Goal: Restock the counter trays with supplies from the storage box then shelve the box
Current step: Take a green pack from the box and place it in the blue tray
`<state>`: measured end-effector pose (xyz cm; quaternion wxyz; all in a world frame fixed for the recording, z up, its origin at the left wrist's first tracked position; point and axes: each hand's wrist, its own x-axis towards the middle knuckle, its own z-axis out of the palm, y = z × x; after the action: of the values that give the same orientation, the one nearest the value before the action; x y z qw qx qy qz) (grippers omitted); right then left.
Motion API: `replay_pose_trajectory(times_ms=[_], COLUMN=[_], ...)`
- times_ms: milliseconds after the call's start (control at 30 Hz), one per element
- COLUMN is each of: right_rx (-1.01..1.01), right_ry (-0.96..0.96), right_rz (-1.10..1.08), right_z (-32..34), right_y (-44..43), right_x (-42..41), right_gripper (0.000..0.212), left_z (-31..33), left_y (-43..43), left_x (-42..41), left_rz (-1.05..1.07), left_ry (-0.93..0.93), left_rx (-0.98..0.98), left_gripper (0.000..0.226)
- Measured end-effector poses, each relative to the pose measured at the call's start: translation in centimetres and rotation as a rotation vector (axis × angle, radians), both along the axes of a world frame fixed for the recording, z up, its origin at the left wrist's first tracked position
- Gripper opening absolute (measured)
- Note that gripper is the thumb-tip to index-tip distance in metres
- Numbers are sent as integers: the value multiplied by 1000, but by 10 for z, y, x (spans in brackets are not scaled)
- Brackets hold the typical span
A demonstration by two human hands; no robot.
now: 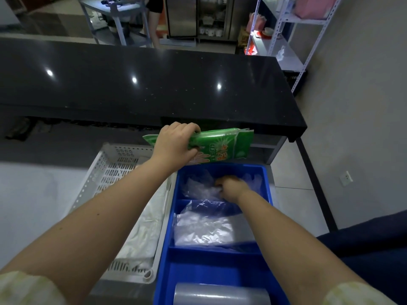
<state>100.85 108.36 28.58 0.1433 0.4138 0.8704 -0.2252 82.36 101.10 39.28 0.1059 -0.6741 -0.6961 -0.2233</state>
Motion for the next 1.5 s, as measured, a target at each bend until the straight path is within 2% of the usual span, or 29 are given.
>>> replay_pose_trajectory(times_ms=[200, 300, 567, 867, 1033, 1133, 1367, 1433, 1500], right_rx=[369, 453, 526, 529, 514, 517, 541, 553, 551], right_ry=[252, 322, 335, 309, 317, 310, 347, 371, 384], right_rz=[47, 87, 12, -15, -26, -30, -65, -55, -36], right_z=[32, 42, 41, 45, 43, 42, 39, 35, 25], right_y=[-39, -63, -87, -80, -71, -62, -26, -20, -18], right_x=[18, 33, 65, 76, 69, 67, 41, 26, 15], right_gripper=[24, 21, 14, 21, 22, 23, 21, 19, 18], left_z=[13, 16, -13, -27, -38, -37, -38, -50, -66], left_y=[3, 12, 20, 18, 21, 22, -8, -16, -21], left_x=[16, 32, 62, 62, 60, 55, 38, 37, 39], left_rz=[-19, -46, -131, -158, -142, -101, -123, -142, -152], left_ry=[-30, -27, -16, -158, 13, -1, -6, -34, -50], left_rx=[-23, -68, -300, -447, -391, -303, 68, 58, -122], left_gripper=[43, 45, 42, 42, 41, 40, 26, 29, 40])
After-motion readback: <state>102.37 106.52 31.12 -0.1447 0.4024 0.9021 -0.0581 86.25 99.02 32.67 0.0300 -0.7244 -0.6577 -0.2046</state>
